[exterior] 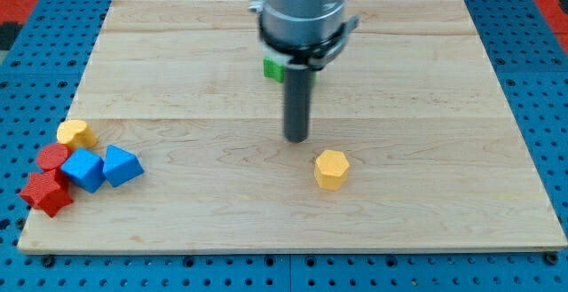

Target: Move your arm to the bottom left of the board

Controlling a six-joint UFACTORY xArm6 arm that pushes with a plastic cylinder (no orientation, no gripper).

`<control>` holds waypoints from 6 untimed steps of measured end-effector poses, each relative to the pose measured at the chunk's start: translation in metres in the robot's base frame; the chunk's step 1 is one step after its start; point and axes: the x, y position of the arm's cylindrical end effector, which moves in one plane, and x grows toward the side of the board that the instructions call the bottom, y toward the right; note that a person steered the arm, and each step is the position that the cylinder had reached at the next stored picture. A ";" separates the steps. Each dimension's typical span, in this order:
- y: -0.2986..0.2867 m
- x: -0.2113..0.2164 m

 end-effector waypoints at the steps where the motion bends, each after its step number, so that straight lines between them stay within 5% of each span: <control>1: -0.060 0.019; 4: -0.157 0.135; 5: -0.170 0.135; 6: -0.252 0.134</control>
